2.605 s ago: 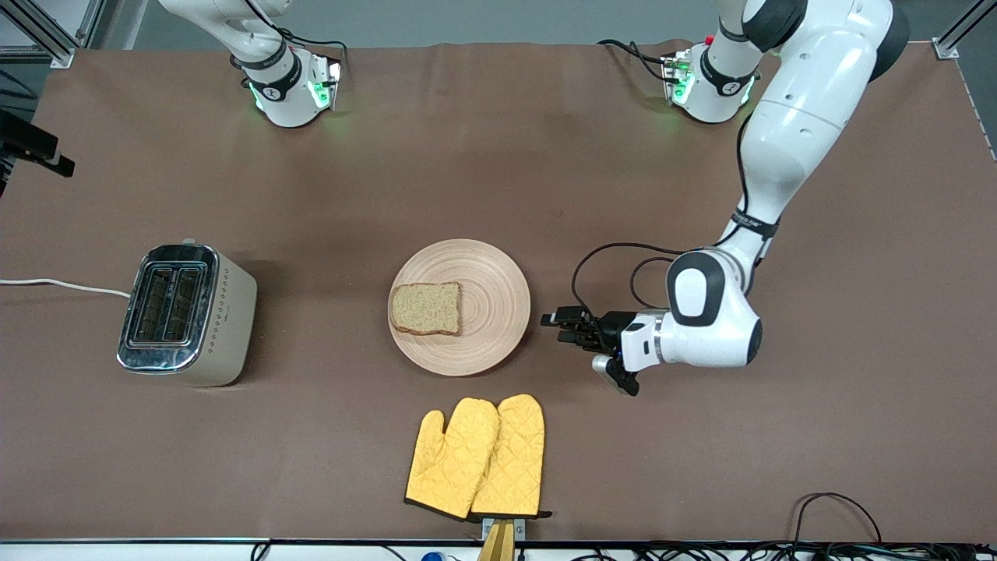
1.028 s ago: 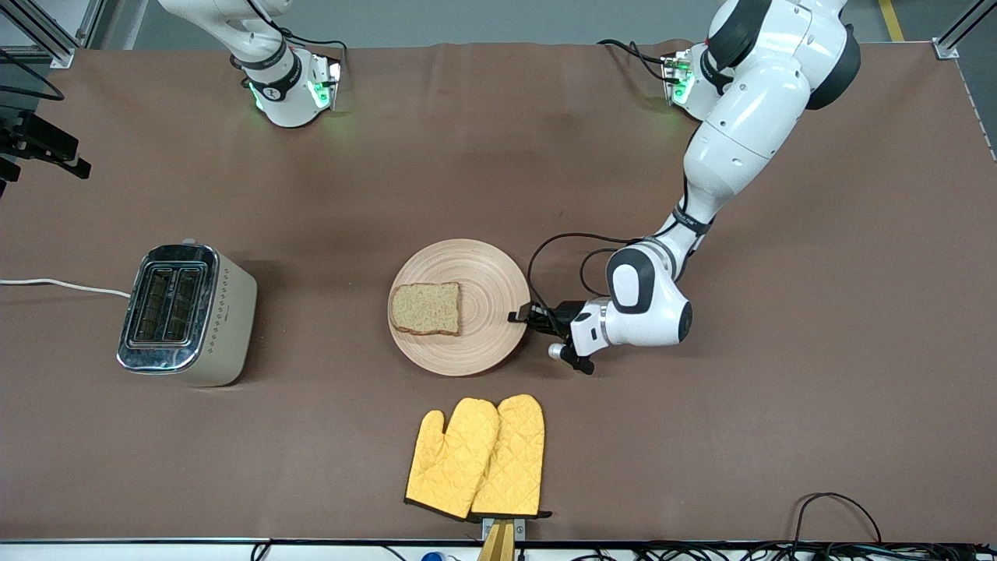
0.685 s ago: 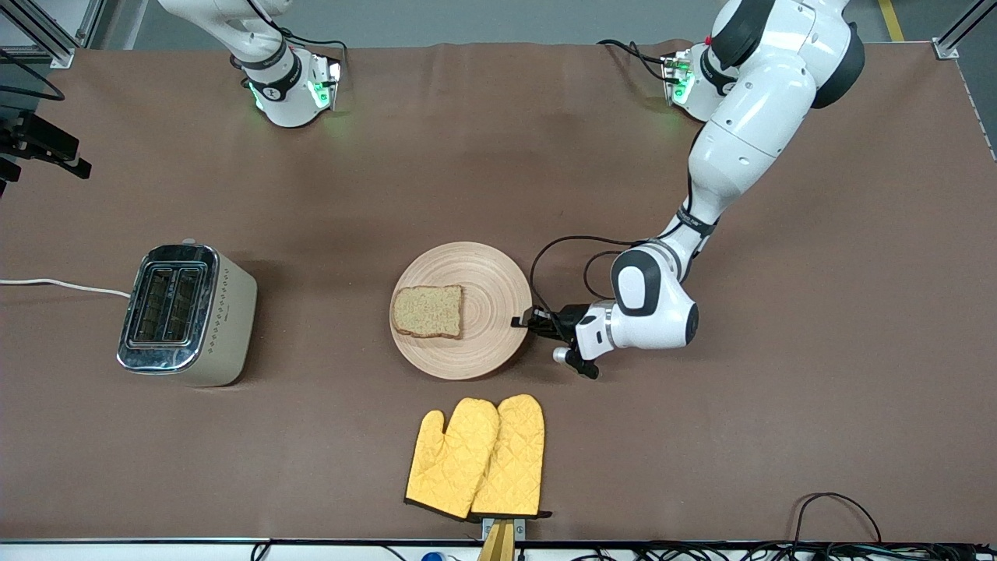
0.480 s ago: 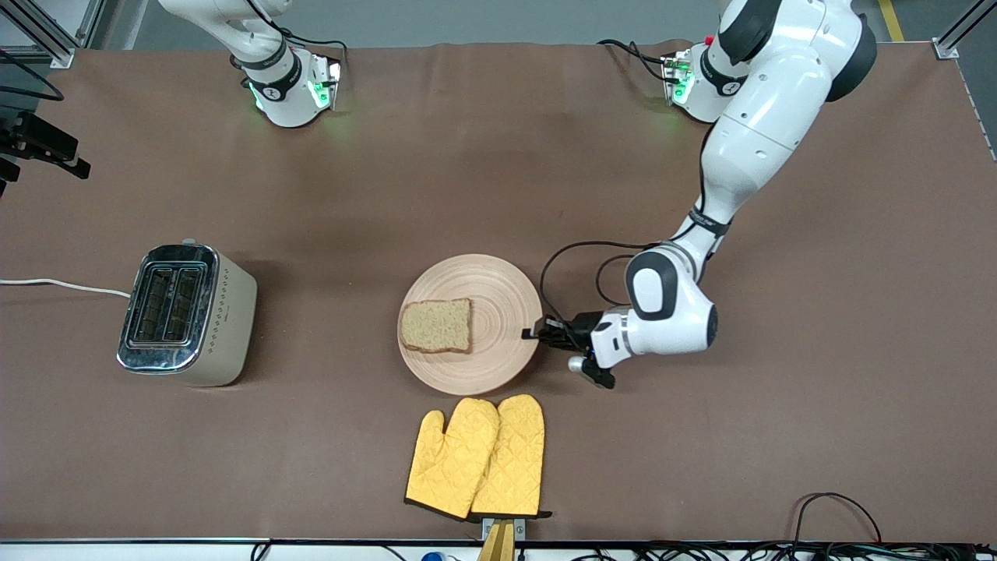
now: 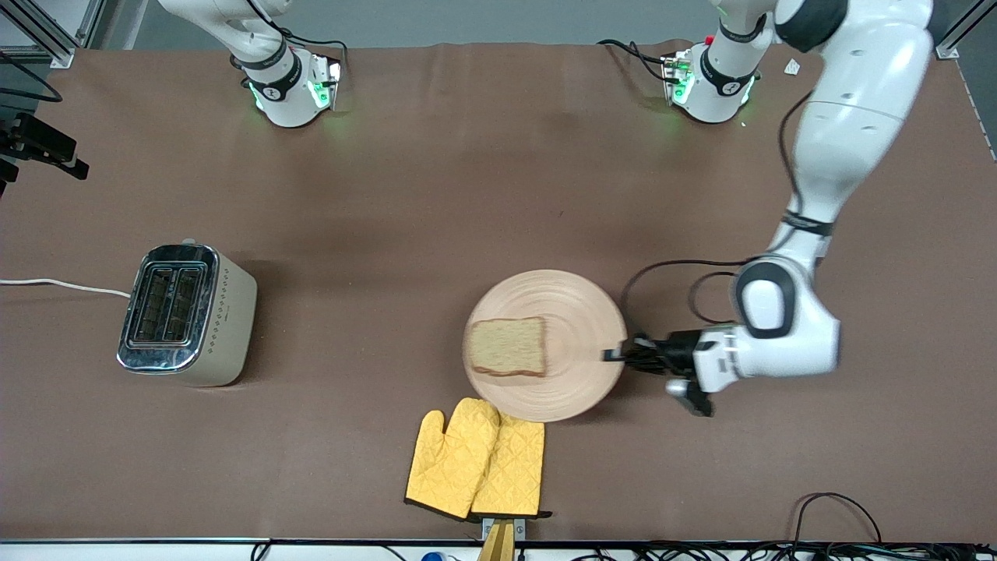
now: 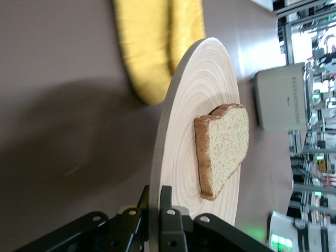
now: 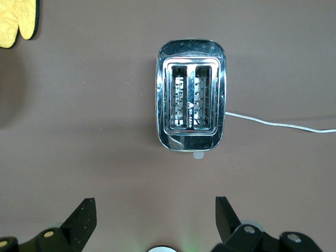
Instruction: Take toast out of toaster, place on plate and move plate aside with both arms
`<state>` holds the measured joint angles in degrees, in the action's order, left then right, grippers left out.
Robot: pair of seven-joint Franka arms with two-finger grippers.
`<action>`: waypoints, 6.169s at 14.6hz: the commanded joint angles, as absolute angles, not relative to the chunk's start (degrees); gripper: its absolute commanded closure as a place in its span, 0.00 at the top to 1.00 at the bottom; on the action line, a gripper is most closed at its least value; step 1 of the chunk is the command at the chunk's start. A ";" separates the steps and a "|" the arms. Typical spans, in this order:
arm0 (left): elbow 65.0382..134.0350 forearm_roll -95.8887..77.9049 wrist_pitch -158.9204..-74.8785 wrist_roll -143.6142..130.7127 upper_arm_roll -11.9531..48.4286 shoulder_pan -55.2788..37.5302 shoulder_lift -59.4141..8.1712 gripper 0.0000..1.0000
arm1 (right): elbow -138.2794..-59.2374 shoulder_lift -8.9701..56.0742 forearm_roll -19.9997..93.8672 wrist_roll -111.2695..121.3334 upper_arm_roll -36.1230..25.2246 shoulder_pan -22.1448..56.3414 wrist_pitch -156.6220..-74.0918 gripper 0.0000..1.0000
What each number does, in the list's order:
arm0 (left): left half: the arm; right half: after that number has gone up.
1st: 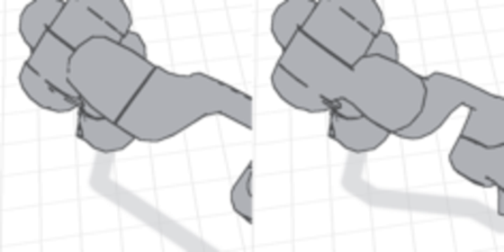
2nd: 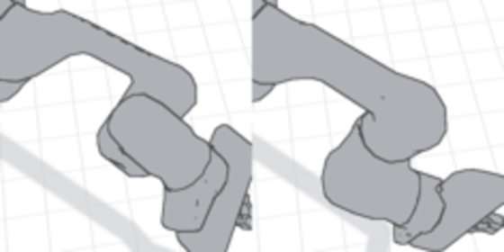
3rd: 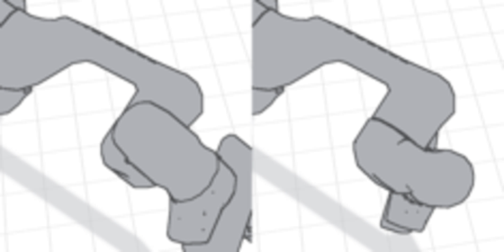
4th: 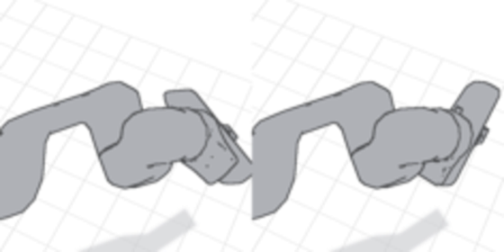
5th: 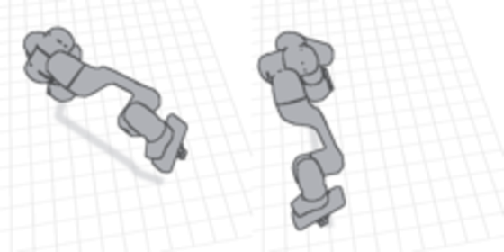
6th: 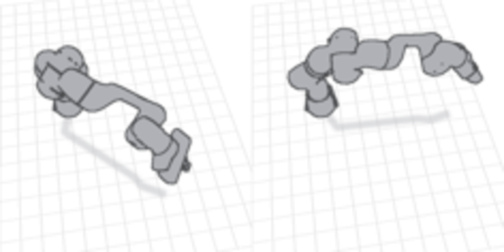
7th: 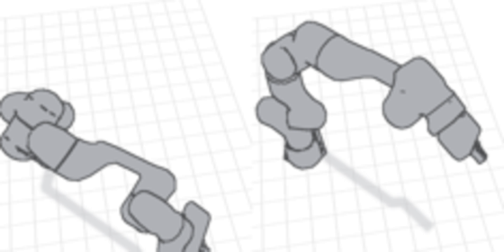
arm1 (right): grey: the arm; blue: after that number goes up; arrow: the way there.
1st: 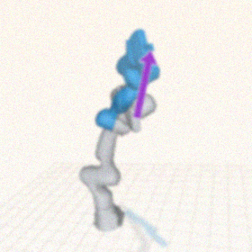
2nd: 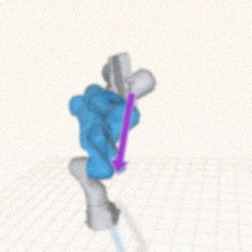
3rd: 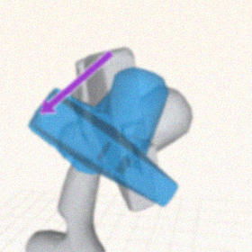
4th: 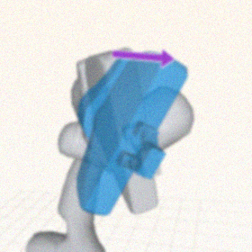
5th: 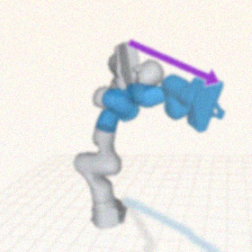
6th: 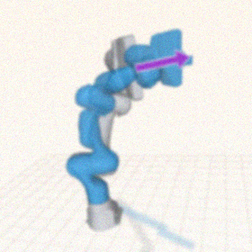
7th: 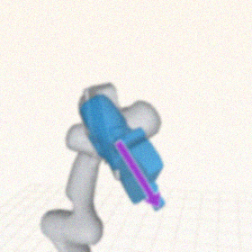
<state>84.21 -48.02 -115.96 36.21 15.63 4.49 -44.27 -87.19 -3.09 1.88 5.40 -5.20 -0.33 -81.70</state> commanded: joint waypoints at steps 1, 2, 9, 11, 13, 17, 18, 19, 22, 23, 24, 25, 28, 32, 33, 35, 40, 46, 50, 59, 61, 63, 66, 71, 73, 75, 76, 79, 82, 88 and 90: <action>85.87 -45.27 -107.86 40.14 16.79 14.99 -43.06 0.01 | -86.66 -2.64 0.88 5.45 -5.10 -0.53 -81.74 1.00; 86.04 -45.18 -107.15 42.78 16.70 17.64 -43.33 0.01 | -86.57 -2.46 0.79 5.71 -5.10 -0.61 -81.83 1.00; 85.69 -45.09 -106.44 47.28 16.09 27.95 -47.19 0.01 | -86.48 -2.55 0.79 5.45 -5.10 -0.18 -81.83 1.00; 85.00 -45.09 -106.52 48.77 15.12 28.21 -48.77 0.01 | -86.48 -2.55 0.79 5.45 -5.10 0.00 -81.91 1.00; 81.23 -44.65 -106.61 50.10 14.59 28.21 -51.40 0.03 | -86.57 -2.55 0.88 5.36 -5.10 0.00 -81.74 1.00; 80.86 -44.03 -106.96 49.39 14.50 27.60 -51.77 0.56 | -86.57 -2.55 0.70 5.36 -5.01 0.18 -81.91 1.00; 80.86 -43.86 -107.05 49.39 14.41 27.51 -51.68 0.85 | -86.66 -2.55 0.53 5.27 -5.01 -0.09 -82.09 1.00; 80.69 -43.16 -107.05 49.39 14.41 27.51 -51.33 1.00 | -86.57 -2.55 0.53 5.27 -5.01 0.00 -82.26 1.00; 77.18 -35.80 -106.79 46.60 14.59 27.25 -50.63 1.00 | -86.57 -2.55 0.61 5.19 -5.01 0.09 -82.27 1.00; 76.04 -32.99 -106.61 44.75 14.94 27.25 -50.10 1.00 | -86.57 -2.55 0.62 5.19 -5.01 0.17 -82.18 1.00; 74.89 -30.17 -106.35 43.26 15.12 27.33 -49.58 1.00 | -86.57 -2.55 0.62 5.19 -4.92 0.18 -82.09 1.00; 74.10 -27.80 -105.65 42.20 15.20 27.25 -48.79 1.00 | -86.57 -2.55 0.62 5.19 -4.92 0.09 -82.09 1.00; 71.29 -21.56 -102.40 38.33 15.29 26.72 -46.51 1.00 | -86.57 -2.55 0.62 5.19 -4.92 0.17 -82.35 1.00; 71.37 -11.37 -98.80 27.37 15.21 22.34 -36.94 1.00 | -86.40 -2.55 0.79 5.10 -4.83 0.44 -82.18 1.00; 71.37 -8.73 -97.22 22.98 15.21 20.32 -34.74 1.00 | -86.31 -2.55 0.79 5.18 -4.83 0.44 -82.26 1.00; 71.37 -5.89 -94.58 14.37 15.29 16.80 -30.95 1.00 | -86.40 -2.55 0.79 5.19 -4.83 0.44 -82.27 1.00; 71.54 -1.60 -89.21 -5.60 15.29 7.23 -24.71 1.00 | -86.57 -2.72 0.18 5.19 -4.83 2.10 -82.00 1.00; 71.81 1.84 -82.63 -19.77 15.38 0.36 -17.24 1.00 | -86.75 -2.72 -0.88 4.92 -4.83 1.85 -83.49 1.00; 71.81 1.85 -79.99 -19.25 15.03 0.79 -12.14 1.00 | -86.48 -2.81 -0.26 5.54 -5.27 0.18 -83.41 1.00; 82.87 0.79 -79.19 -12.13 2.56 -4.66 0.96 1.00 | -86.49 -2.81 2.28 5.62 -5.27 0.00 -84.46 1.00; 84.19 0.79 -79.19 -11.95 2.55 -4.13 2.02 1.00 | -86.48 -2.81 2.99 5.63 -5.27 0.00 -84.72 1.00; 86.13 0.79 -79.28 -9.33 2.20 -3.69 3.42 1.00 | -86.66 -2.72 3.08 5.54 -5.19 0.26 -85.69 1.00; 87.09 1.58 -79.63 -8.61 2.28 -3.95 4.48 1.00 | -86.40 -2.72 3.25 5.80 -5.36 -0.17 -85.61 1.00; 86.49 1.76 -79.45 -8.53 4.04 -4.13 3.17 1.00 | -86.66 -2.90 7.20 11.42 -5.36 -5.53 -84.81 1.00; 86.49 1.76 -79.45 -6.08 4.04 -4.04 3.16 1.00 | -86.66 -2.81 8.87 11.87 -5.27 -6.33 -86.04 1.00; 85.96 1.76 -79.72 -5.45 4.04 -4.04 2.82 1.00 | -86.84 -2.46 8.96 11.87 -5.19 -6.33 -87.89 1.00; 85.70 1.76 -79.72 -5.36 4.04 -3.96 2.81 1.00 | -86.84 -2.46 9.23 11.87 -5.19 -6.15 -87.98 1.00; 84.04 1.76 -79.63 -5.27 3.96 -3.96 1.76 1.00 | -86.75 -2.64 10.20 11.95 -5.10 -6.06 -87.71 1.00; 83.41 1.50 -79.54 -5.19 3.87 -4.22 0.71 1.00 | -86.75 -2.64 10.11 11.87 -4.84 -5.63 -88.15 1.00; 82.18 1.76 -79.37 -5.10 3.96 -3.69 0.26 1.00 | -86.66 -2.72 1.86 7.06 -4.75 -2.21 -88.25 1.00; 82.09 1.76 -79.37 -5.10 3.96 -3.69 0.26 1.00 | -86.75 -2.72 1.58 4.49 -4.75 -1.59 -87.98 1.00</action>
